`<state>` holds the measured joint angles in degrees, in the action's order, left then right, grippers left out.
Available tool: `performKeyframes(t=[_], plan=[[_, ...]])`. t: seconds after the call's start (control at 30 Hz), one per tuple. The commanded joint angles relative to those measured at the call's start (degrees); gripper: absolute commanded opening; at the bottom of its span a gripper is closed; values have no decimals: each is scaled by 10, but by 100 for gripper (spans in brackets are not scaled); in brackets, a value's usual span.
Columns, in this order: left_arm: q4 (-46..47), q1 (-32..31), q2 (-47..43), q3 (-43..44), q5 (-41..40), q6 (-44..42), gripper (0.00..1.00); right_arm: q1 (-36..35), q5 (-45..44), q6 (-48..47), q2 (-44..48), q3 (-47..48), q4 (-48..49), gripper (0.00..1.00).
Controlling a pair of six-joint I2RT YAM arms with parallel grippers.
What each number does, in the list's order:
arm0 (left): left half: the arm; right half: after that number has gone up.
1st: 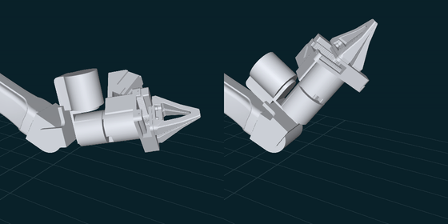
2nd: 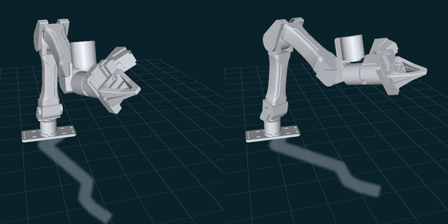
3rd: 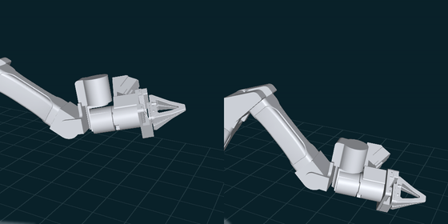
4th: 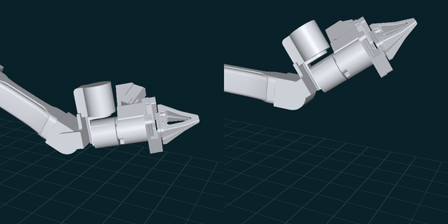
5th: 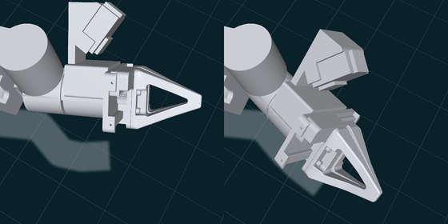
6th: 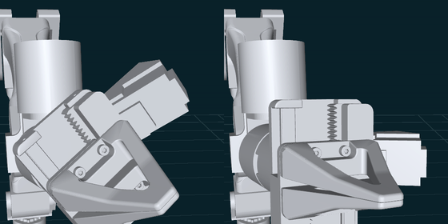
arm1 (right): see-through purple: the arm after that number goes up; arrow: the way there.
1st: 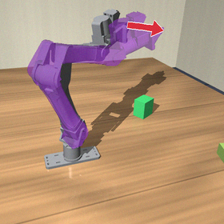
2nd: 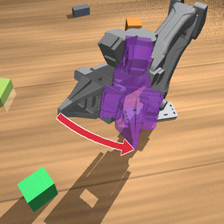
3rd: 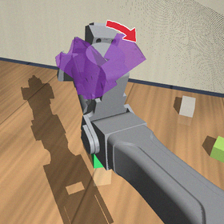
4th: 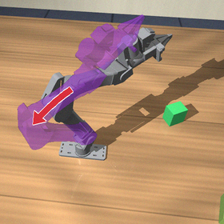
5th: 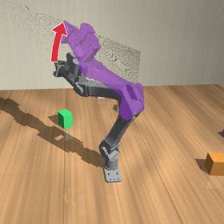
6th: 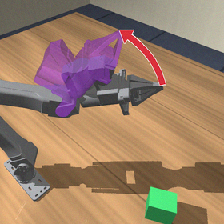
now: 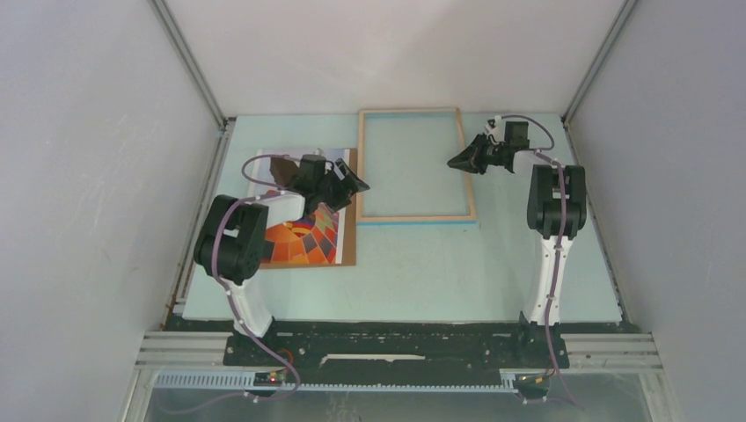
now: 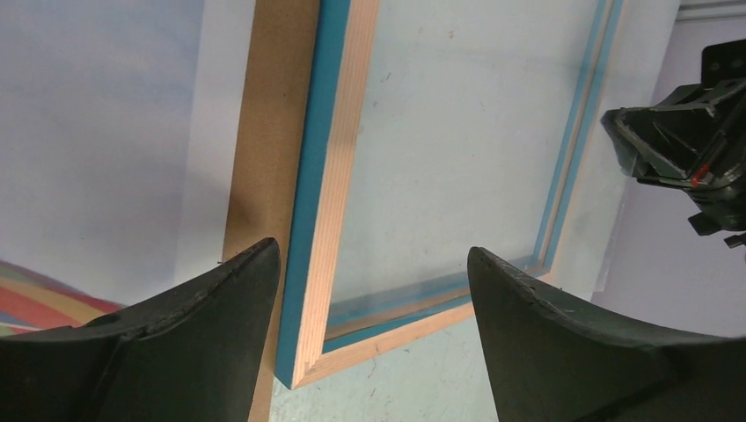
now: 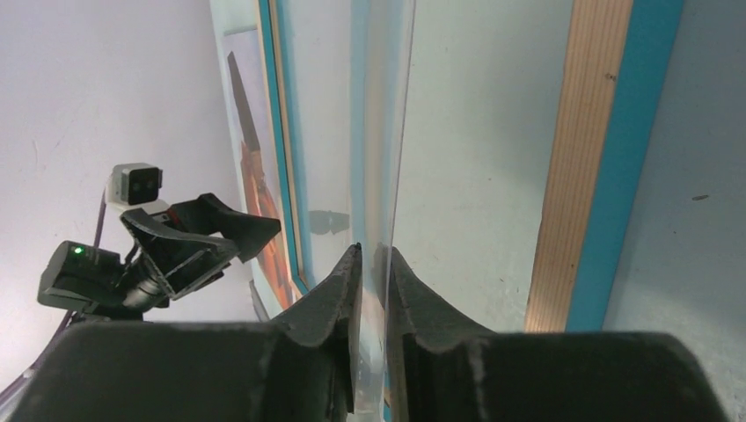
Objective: Put the photo into the frame
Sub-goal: Place the photo frame item in the photo frame.
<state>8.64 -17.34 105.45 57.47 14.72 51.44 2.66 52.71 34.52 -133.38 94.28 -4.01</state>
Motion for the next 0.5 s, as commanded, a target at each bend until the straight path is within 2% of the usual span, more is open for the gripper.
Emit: performKeyframes(t=[0.0, 0.3, 0.4, 0.47], plan=[[10, -3, -40, -2, -8, -7, 85, -9, -17, -31, 25, 25, -24, 25], [10, -2, -59, -12, -5, -14, 86, -12, -69, -71, 52, 33, -87, 43], [1, -4, -62, -3, -11, -26, 86, -13, -74, -77, 55, 37, -97, 55], [-9, -10, -64, 7, -14, -38, 86, -15, -78, -79, 57, 38, -102, 58]])
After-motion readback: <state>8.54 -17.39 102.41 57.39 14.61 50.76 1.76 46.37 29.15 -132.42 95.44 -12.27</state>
